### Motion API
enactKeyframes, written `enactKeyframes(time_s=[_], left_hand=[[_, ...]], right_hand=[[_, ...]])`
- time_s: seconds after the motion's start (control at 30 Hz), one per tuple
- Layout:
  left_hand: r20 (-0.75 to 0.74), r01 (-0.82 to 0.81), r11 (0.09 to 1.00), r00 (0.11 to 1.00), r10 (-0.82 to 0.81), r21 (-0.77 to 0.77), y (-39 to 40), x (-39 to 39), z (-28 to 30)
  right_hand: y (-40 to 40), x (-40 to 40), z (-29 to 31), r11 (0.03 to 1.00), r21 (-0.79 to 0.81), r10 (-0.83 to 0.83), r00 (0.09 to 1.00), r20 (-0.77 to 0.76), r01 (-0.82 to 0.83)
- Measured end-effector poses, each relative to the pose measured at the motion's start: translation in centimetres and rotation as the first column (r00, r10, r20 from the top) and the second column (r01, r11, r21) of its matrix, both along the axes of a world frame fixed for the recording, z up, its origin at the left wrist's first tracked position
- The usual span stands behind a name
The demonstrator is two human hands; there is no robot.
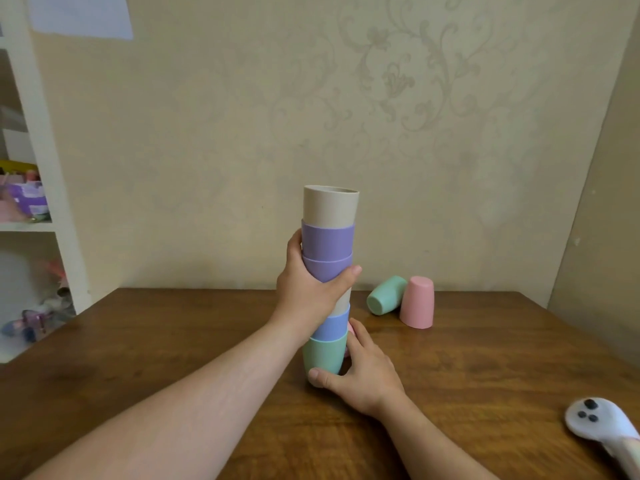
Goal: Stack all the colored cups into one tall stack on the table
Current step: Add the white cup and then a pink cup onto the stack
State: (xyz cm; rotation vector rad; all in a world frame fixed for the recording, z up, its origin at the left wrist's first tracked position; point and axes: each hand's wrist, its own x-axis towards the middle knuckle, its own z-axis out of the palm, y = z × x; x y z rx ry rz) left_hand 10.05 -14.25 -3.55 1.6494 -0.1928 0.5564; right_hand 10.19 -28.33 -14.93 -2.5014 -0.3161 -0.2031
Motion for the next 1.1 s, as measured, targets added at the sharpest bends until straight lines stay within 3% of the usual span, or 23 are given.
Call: enactKeyframes(time_s=[0.37,0.47,0.57,0.7,0.77,0.93,1.1], left_hand=[[-0.034,0.013,1.0,0.999,-0.013,0.019,0.2,0.0,0.0],[-0.059,0.008,1.0,0.998,-0.007,0.016,0.1,-0.3,-0.3],[-0.065,-0.005,1.0,0.998,0.007,0.025,0.0,-0.5,-0.3],[-0.081,-0.024,1.0,0.996,0.025,0.02,0.1,-0.4,-0.3],[-0.099,-0.021,1.0,0.995,0.022,0.008,-0.1,-0.3,-0.5],[-0.112,0.001,0.998,0.994,-0.007,-0.06,-0.1,0.0,0.2],[-0.1,0.098,0.987,0.989,-0.111,-0.126,0.7,0.3,3.1]], right_hand=[[-0.1,-0.1,0.1,1.0,0.026,0.008,1.0,-0.02,-0.007],[-1.1,-0.4,-0.1,0.991,0.115,0.086,0.992,-0.094,-0.074],[-2.0,-0.3,1.1,0.979,0.203,-0.007,0.991,-0.134,0.034],[-1.6,1.9,3.5,0.965,0.027,-0.253,0.956,-0.151,0.26],[-1.1,3.2,4.2,0.954,0.021,-0.291,0.937,-0.191,0.3],[-0.7,9.7,1.0,0.968,-0.044,-0.248,0.93,-0.273,0.245],[-0.5,6.7,5.1,0.968,-0.175,-0.242,0.852,-0.465,0.179]])
